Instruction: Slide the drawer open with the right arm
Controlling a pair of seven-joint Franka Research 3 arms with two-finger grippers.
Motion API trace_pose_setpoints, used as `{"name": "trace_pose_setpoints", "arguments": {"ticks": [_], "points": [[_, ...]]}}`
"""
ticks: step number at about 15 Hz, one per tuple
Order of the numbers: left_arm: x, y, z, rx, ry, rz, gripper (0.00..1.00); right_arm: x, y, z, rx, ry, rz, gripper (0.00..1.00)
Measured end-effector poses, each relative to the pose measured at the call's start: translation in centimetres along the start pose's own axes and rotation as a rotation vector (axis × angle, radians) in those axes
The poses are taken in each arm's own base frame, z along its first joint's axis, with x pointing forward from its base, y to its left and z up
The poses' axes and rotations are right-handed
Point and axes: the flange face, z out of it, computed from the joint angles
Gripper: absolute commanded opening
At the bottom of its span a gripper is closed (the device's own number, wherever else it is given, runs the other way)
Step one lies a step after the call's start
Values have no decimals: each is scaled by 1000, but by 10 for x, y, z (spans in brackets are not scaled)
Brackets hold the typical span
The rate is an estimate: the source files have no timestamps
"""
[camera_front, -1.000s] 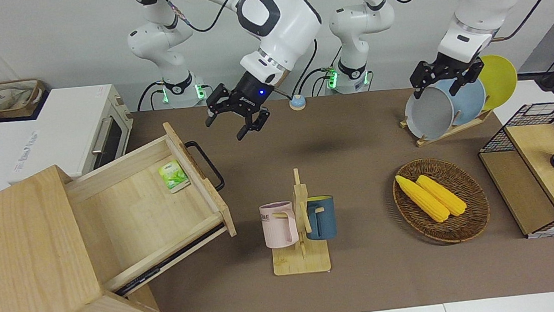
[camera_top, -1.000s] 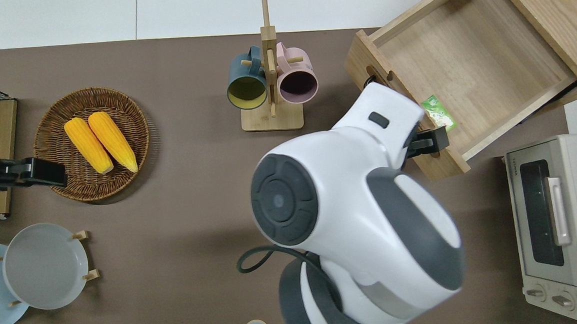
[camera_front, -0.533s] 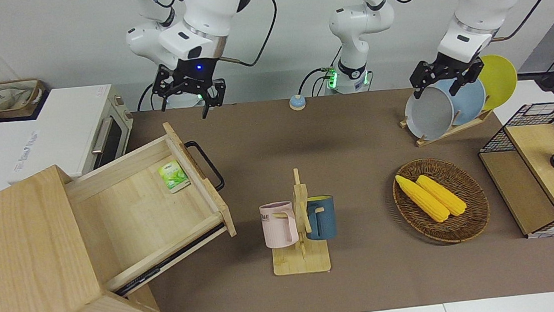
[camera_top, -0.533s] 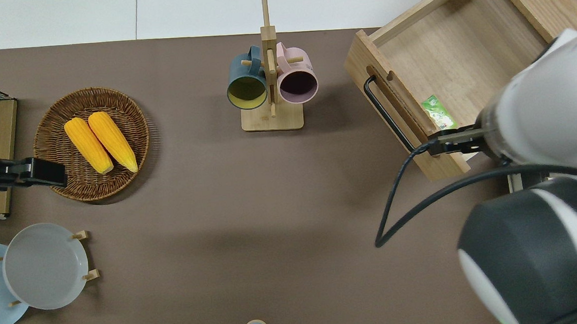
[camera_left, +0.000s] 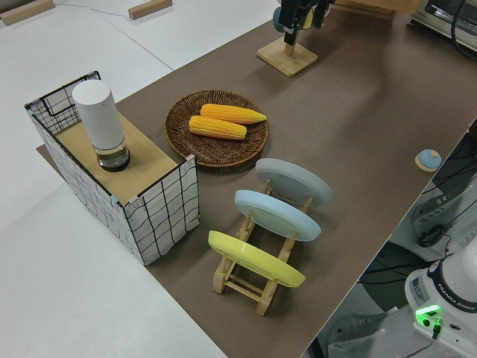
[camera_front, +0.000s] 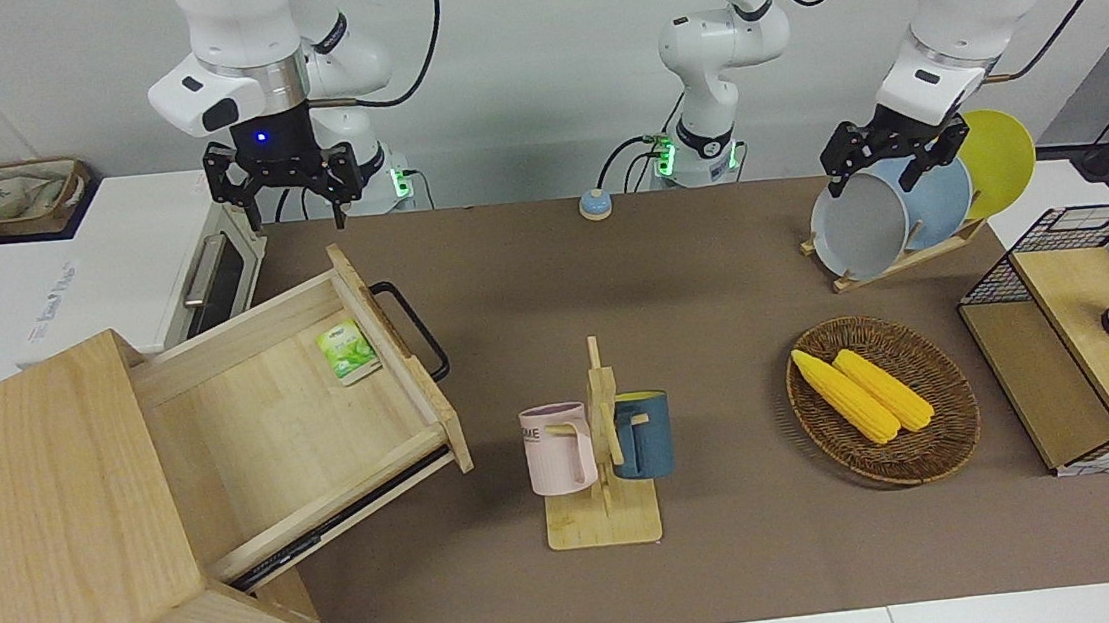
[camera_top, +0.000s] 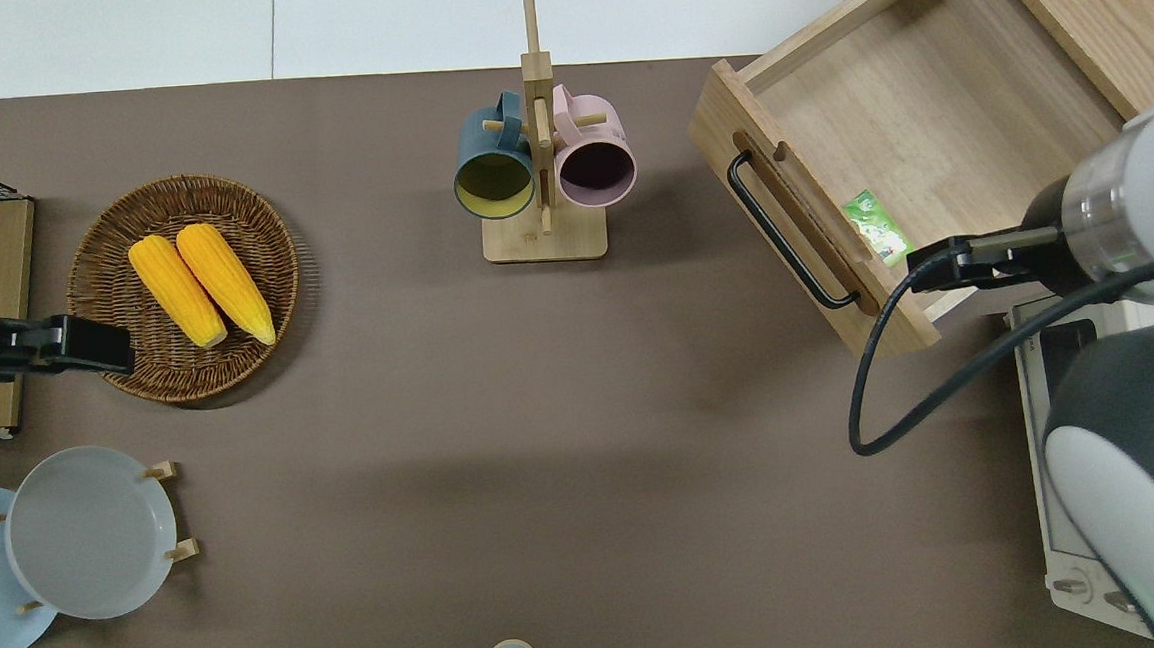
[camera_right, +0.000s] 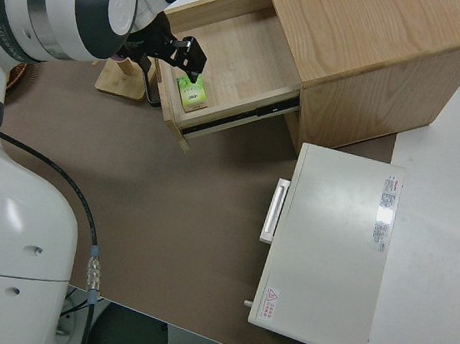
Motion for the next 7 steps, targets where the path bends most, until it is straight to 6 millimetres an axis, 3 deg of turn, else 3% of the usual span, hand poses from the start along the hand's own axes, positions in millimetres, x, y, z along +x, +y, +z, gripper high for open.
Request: {"name": "trace_pose_setpoints", "arguments": {"ticks": [7], "points": [[0,0,0,0,0,0,993,7,3,21,4,-28,8,985]]}}
